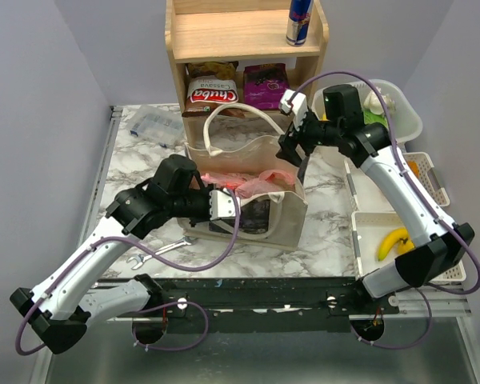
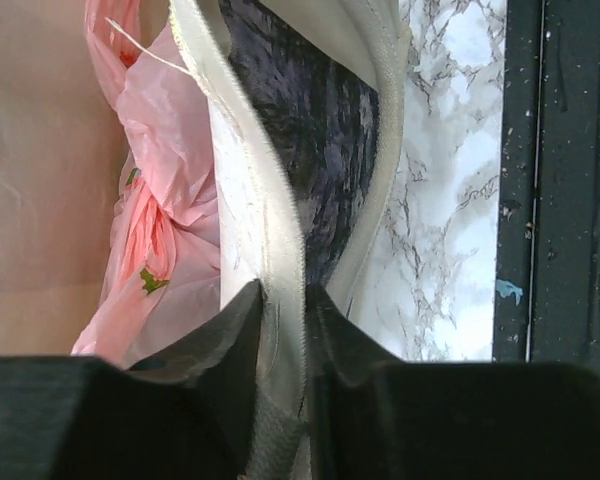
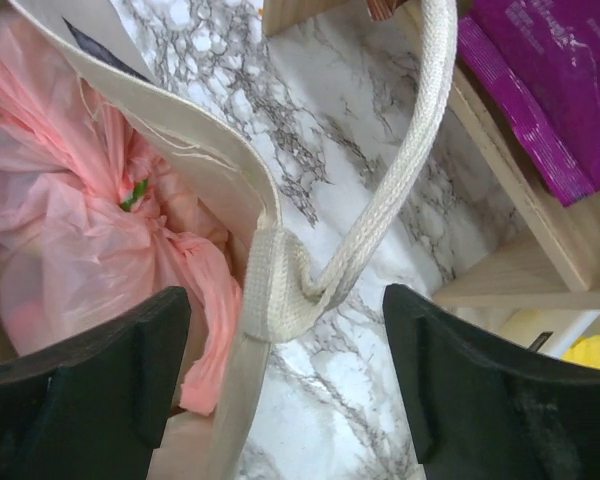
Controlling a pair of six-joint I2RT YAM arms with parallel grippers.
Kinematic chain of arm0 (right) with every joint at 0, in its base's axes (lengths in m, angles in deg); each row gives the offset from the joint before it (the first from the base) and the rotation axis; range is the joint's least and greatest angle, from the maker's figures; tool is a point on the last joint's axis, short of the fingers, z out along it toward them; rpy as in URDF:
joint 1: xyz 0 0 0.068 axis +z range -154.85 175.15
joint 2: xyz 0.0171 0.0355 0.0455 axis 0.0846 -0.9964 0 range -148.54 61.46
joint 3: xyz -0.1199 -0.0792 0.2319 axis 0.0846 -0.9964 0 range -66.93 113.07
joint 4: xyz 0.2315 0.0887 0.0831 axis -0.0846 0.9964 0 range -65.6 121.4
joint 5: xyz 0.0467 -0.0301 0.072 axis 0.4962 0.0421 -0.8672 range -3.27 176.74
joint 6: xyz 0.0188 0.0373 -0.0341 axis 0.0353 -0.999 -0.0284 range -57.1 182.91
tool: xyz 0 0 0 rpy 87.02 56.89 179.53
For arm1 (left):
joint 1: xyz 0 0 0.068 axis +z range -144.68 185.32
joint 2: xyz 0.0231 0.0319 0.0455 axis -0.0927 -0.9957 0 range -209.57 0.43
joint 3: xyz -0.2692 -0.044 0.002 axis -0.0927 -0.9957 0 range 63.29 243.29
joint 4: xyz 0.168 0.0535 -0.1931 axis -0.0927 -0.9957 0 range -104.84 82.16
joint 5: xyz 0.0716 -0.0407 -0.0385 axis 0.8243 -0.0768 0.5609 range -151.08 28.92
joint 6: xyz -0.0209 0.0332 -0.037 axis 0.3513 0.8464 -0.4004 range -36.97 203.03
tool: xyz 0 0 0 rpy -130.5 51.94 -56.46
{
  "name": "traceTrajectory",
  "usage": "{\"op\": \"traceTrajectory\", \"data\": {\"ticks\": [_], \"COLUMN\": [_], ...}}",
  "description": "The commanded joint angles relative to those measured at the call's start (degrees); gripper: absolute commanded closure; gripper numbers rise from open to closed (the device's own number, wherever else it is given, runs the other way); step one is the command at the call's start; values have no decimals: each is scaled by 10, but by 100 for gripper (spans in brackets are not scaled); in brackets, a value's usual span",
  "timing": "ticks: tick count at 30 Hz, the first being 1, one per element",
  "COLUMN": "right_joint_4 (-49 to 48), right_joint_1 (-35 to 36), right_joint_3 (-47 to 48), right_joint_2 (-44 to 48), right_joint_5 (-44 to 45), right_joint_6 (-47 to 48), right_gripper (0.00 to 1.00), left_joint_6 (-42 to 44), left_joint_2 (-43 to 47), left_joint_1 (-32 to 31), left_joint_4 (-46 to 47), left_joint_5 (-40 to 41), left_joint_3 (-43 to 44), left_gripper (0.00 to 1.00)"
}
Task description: Untie the knot of the grocery bags and take out the mixed food
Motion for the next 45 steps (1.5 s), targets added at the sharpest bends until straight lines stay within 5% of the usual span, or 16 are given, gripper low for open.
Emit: {"op": "traceTrajectory", "data": {"ticks": [1,8,17,23,31,41,45], "right_joint_4": [39,88,2,-72,-68,-47,-37], "right_joint_1": [2,24,42,42,46,86,91], "right_joint_3": [37,3,-73,-82,-95,-98,-112], "right_joint_2": [-21,37,127,123,136,169,184], "right_joint_5": [-27,-95,-44,-19,-71,-93,-86], "right_joint_6": [39,73,34,-29,-32,-50,-57], "right_gripper": [29,98,99,99,99,99,99], "left_joint_6": [26,74,153,123,-82,-10,0], "left_joint_2": [33,103,148,121,20,-71,-88], "left_joint_1": [-20,-64,-135,-189,-107,-111,-117], "left_joint_4": [-14,-22,-76,-123,-21,23,65], "left_joint_5": [-8,-16,-19,-56,-35,73,128], "left_joint_3": [-27,-95,-136,-45,135,57,-16], "left_gripper": [82,90,96,100,35,31,20]}}
